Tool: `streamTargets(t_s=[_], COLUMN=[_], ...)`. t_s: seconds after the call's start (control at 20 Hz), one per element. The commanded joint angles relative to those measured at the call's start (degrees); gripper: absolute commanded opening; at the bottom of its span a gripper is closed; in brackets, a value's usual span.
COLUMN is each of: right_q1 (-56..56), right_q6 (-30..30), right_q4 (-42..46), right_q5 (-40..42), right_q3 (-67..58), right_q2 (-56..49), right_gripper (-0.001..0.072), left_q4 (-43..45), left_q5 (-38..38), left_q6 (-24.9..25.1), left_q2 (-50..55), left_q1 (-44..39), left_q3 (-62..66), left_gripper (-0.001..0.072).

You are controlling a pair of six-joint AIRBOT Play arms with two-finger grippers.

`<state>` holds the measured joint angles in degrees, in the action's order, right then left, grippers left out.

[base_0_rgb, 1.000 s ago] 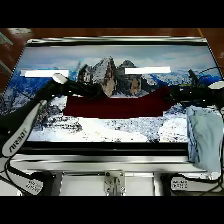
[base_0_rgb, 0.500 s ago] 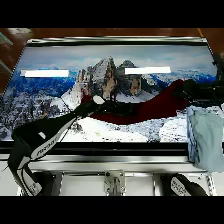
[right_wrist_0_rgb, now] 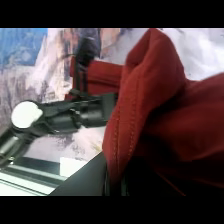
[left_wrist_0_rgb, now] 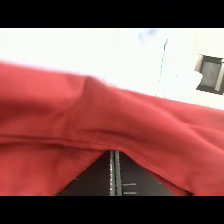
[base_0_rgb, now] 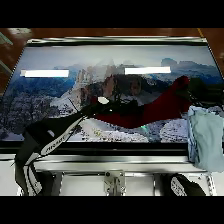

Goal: Fold the shirts.

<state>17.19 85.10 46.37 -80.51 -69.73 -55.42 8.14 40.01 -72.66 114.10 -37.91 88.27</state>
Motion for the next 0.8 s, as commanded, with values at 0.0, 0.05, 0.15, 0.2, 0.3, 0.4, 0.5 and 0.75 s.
streamTargets(t_s=[0.0,0.05,0.15,0.2,0.3,0.4,0.5,0.75], right_q1=[-5.5,-8.9,-16.7,-20.8,-28.1,-34.7,-40.3,-47.8], right_q6=[1.2,1.2,1.5,1.6,1.7,1.8,1.7,-3.9], right_q4=[-0.1,0.6,2.4,2.6,2.6,2.4,-0.2,-21.7], right_q5=[4.2,6.1,10.6,13.1,18.8,26.4,35.1,48.6], right_q3=[-0.1,-0.1,-0.1,-0.1,-0.1,-0.1,-0.1,-0.1], right_q2=[-1.7,-2.9,-6.4,-8.8,-14.1,-20.0,-26.9,-41.5], right_gripper=[0.0068,0.0068,0.0068,0.0068,0.0068,0.0068,0.0068,0.0077], left_q4=[18.9,25.1,33.1,34.2,34.1,33.9,33.9,33.9], left_q5=[5.2,7.4,11.4,12.6,13.6,14.7,17.7,31.7], left_q6=[-0.2,-1.2,-3.1,-3.1,-3.1,-3.1,-3.0,0.5], left_q2=[-5.0,-7.5,-13.4,-16.9,-23.8,-30.5,-36.3,-43.7], left_q1=[6.6,9.9,18.1,22.8,31.4,38.6,44.1,51.2], left_q3=[0.5,0.5,0.5,0.5,0.5,0.5,0.5,0.5], left_gripper=[0.0039,0.0039,0.0039,0.0039,0.0039,0.004,0.0041,0.0041])
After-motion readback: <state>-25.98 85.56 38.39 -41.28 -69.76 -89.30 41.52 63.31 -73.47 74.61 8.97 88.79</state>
